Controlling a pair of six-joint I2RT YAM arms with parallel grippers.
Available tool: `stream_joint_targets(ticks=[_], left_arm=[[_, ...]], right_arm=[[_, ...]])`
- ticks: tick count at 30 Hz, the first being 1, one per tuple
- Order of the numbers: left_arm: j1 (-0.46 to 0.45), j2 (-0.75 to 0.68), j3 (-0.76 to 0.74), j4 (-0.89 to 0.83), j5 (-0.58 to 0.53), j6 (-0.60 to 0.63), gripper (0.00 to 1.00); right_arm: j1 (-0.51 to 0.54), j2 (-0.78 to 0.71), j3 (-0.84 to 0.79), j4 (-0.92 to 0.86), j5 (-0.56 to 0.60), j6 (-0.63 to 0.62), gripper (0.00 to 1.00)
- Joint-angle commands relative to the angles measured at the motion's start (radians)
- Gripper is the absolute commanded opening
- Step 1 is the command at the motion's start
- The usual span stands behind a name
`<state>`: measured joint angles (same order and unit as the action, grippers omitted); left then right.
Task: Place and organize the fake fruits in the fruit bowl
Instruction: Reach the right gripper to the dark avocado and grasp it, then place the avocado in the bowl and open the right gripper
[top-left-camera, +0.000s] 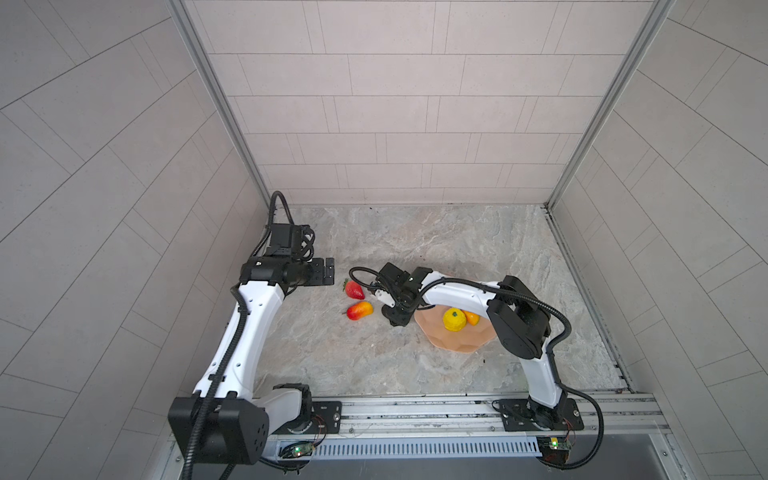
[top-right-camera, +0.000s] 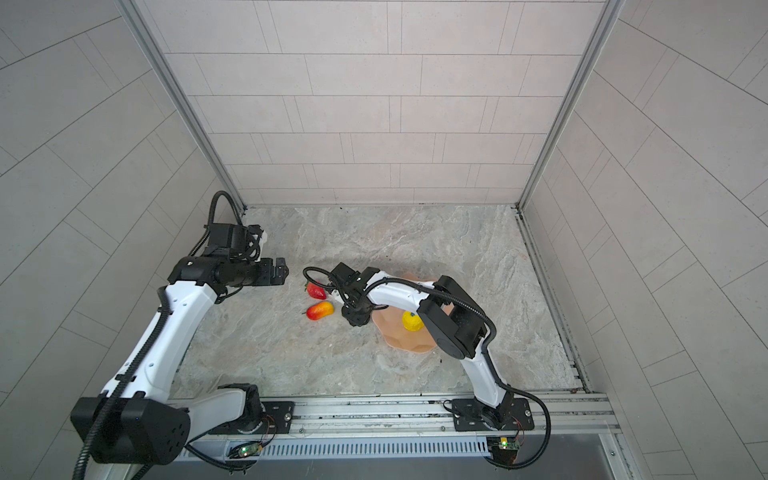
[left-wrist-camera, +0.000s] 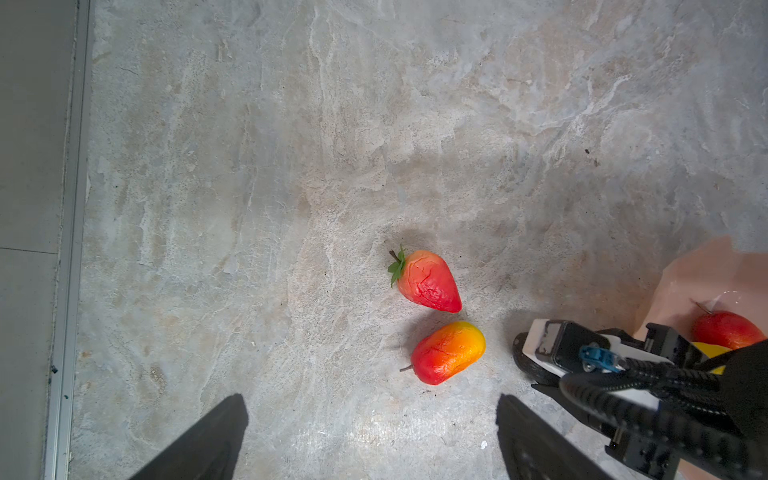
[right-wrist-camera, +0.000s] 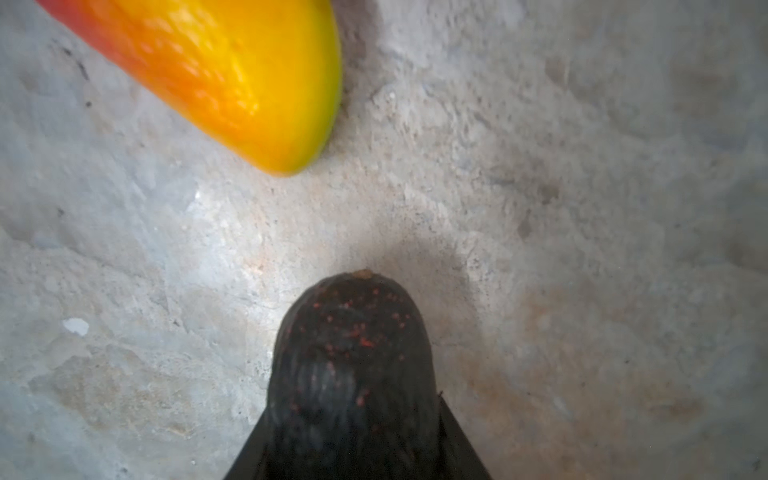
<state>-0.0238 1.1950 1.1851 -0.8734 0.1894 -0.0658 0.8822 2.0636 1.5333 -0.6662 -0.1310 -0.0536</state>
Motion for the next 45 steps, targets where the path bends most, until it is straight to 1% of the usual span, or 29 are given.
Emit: stream_joint_targets(ticks=[1,6,11,15,20,24,26,28,30,35,40,45], left_arm=[[0.001,0.0,0.006,-0.012,-0.011,0.014,1.0],[0.001,-0.002,0.005,-0.012,-0.011,0.014,1.0],[0.001,-0.005,0.005,-0.013,-0.011,0.014,1.0],[0.001,-0.007,0.005,-0.012,-0.008,0.015,1.0],[0.0,-0.008,0.007,-0.011,-0.002,0.014,1.0],[0.001,-0.007,0.007,-0.011,0.0,0.012,1.0],[0.001,-0.008,0.008,-0.011,0.002,0.012,1.0],[-0.001,-0.007,0.008,-0.012,0.002,0.012,1.0],[0.002,-0.007,0.007,-0.011,0.006,0.012,1.0],[-0.002,-0.005,0.008,-0.009,0.006,0.013,1.0],[-0.001,-0.004,0.007,-0.01,0.011,0.016,1.0],[-0.004,-0.003,0.008,-0.009,0.012,0.015,1.0]], right_arm=[[0.017,-0.087,0.019,-0.026,0.006,-0.012,0.3],[0.024,-0.207,0.012,-0.031,0.012,-0.002,0.29],[0.012,-0.34,-0.045,-0.062,0.104,0.044,0.29],[-0.004,-0.434,-0.161,-0.09,0.183,0.103,0.29],[-0.005,-0.545,-0.328,-0.093,0.202,0.153,0.29],[-0.005,-0.608,-0.407,-0.104,0.223,0.176,0.3],[-0.005,-0.617,-0.43,-0.104,0.221,0.178,0.32],[-0.005,-0.61,-0.444,-0.104,0.218,0.179,0.36],[-0.005,-0.593,-0.458,-0.1,0.216,0.182,0.44],[-0.004,-0.555,-0.472,-0.089,0.21,0.183,0.54],[-0.003,-0.545,-0.466,-0.096,0.209,0.182,0.56],[-0.001,-0.578,-0.419,-0.127,0.206,0.17,0.58]])
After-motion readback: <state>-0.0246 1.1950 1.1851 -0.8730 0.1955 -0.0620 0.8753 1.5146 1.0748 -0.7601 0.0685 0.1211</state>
